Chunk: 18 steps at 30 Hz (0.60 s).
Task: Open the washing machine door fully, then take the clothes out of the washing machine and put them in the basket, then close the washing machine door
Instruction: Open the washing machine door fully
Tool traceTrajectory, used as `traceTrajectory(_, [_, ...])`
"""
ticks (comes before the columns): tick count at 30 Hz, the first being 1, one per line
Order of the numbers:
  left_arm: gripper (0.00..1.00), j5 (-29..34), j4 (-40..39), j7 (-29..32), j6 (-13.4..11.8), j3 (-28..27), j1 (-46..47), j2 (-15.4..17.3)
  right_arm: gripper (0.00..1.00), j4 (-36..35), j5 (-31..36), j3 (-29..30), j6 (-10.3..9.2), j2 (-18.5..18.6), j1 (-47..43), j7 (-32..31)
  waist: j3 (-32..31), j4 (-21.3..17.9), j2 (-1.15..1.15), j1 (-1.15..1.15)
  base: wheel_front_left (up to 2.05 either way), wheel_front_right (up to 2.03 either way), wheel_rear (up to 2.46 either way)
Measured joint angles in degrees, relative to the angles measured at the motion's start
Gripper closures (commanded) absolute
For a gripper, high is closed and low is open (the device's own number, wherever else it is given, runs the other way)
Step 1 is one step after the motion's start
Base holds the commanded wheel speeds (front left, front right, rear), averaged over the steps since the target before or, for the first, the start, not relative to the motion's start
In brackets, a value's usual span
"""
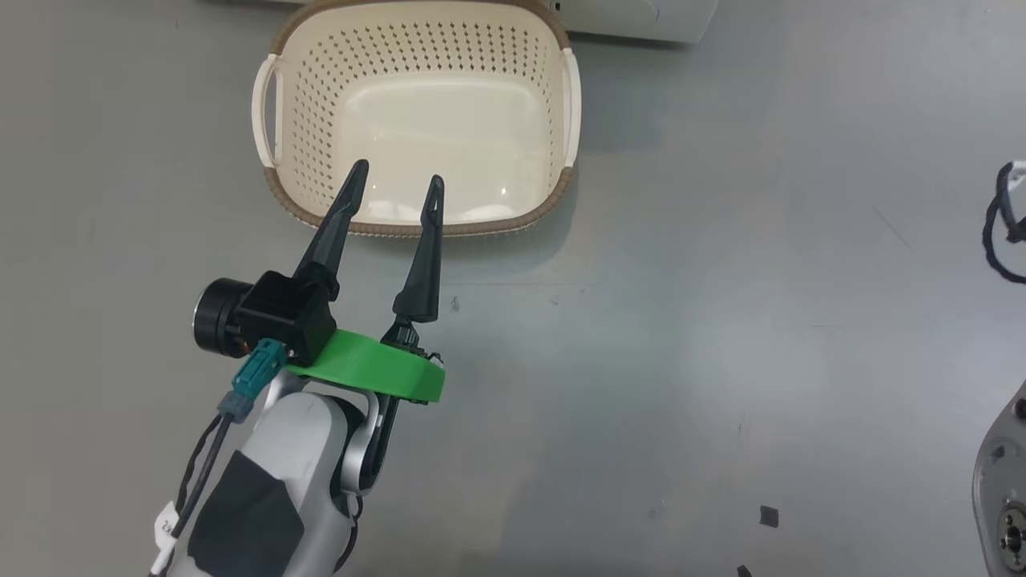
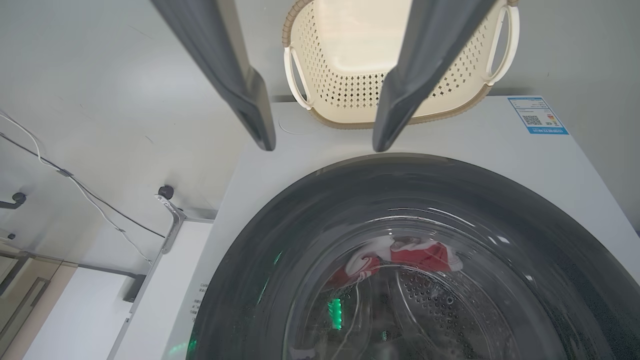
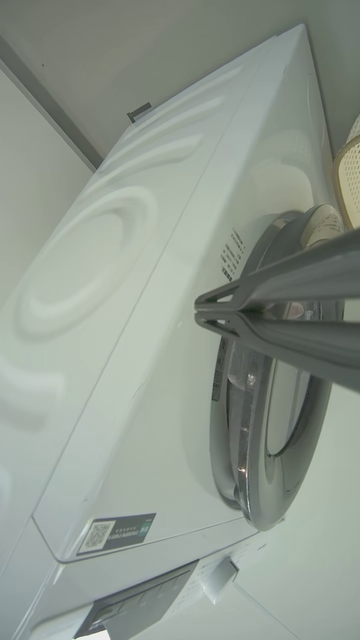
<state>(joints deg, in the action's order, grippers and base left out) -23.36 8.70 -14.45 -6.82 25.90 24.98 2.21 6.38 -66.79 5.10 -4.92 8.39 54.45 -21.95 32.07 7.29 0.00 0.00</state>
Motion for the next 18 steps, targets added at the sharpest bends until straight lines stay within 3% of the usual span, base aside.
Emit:
traceTrajectory(10, [0.0,-1.5,-0.2,0.0,0.0,0.8,2.8,-0.3,1.0,5.0,-3.4,2.5,-1.3,0.1,9.2,-1.8,5.9,4.1,0.0,0.0,0.0,0.0,0.0])
traceTrajectory(18, [0.0,-2.4,-0.1,0.0,0.0,0.0,3.1,-0.4,1.0,9.6,-3.9,1.2,-1.77,0.5,13.6,-4.9,8.4,7.0,0.0,0.01,0.0,0.0,0.0])
